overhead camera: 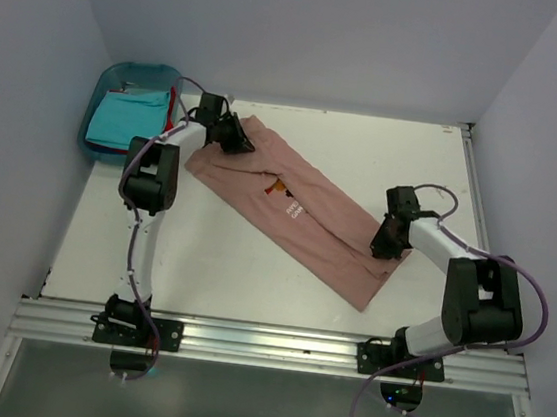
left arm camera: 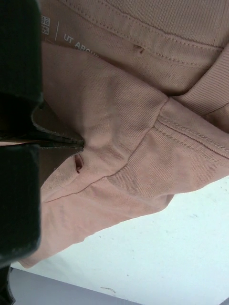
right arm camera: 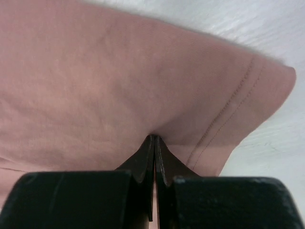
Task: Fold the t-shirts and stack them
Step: Rotate the tshirt 90 degrees
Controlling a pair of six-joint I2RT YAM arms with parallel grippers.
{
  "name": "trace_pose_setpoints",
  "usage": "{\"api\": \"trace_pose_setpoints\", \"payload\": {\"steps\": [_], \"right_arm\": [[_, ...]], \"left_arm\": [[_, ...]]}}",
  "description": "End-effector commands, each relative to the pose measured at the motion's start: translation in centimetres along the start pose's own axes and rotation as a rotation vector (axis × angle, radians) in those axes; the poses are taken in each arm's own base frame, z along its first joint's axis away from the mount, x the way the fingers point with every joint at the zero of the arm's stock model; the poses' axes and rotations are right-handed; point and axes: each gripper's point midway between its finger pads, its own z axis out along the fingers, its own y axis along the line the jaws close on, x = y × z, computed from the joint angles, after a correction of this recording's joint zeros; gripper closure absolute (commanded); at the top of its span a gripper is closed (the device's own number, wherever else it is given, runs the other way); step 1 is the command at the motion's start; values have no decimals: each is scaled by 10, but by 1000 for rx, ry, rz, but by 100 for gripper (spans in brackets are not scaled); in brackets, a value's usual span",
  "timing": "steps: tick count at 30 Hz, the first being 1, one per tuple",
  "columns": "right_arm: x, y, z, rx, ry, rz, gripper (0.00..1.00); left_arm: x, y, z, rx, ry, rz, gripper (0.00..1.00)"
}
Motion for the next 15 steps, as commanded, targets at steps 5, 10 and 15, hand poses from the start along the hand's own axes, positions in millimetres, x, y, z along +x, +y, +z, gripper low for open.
{"api": "trace_pose_setpoints", "payload": {"steps": [5, 10, 15], "right_arm": [[58, 2, 1, -9, 97, -29, 100], [91, 10, -3, -49, 147, -64, 100], [112, 23, -18, -85, 156, -112, 100]], "left_arm": [[-5, -15, 22, 151, 19, 72, 94], [-9, -27, 36, 258, 37, 67, 90], [-17, -47, 37, 378, 20, 75, 86]]}}
